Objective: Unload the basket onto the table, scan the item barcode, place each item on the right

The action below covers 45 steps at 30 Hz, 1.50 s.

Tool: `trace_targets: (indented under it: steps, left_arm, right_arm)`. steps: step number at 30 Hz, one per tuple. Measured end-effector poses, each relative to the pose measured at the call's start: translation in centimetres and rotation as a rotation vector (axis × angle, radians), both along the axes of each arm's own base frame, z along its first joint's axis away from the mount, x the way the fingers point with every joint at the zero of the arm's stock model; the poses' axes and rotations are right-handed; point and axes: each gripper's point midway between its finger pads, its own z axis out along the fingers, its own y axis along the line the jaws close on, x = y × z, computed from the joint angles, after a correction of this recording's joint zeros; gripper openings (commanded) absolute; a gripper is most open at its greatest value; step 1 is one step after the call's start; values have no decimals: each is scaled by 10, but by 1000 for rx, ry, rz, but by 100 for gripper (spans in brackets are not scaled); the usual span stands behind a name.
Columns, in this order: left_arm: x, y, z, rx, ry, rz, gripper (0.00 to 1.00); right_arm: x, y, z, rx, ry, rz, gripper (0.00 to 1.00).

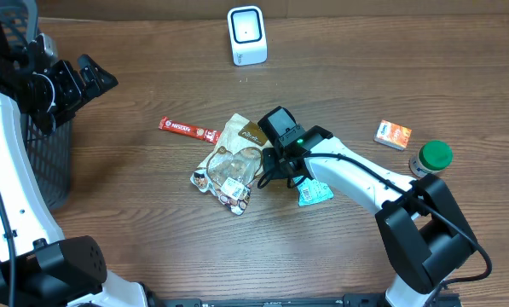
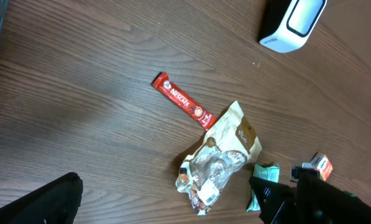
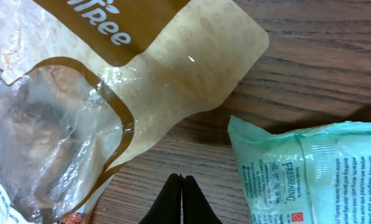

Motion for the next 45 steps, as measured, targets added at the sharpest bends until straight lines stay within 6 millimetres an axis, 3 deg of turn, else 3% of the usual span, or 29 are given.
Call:
trace_targets:
  steps: [15,35,39,42,45]
  left_arm:
    - [0,0,0,0,0,0,100]
    - [0,0,0,0,0,0,100]
    - [0,0,0,0,0,0,100]
    - [0,0,0,0,0,0,100]
    - [0,0,0,0,0,0,100]
  right_arm:
    - [-3,-16,-16,-26,7,-42,4]
    - [36,-95,-16,-73,-10,-314,9]
    - [35,-103,-15,-45,36,-320,13]
    - [38,-99,-1,0,78,-287,20]
    - [44,-101,21,16,101,-260,52]
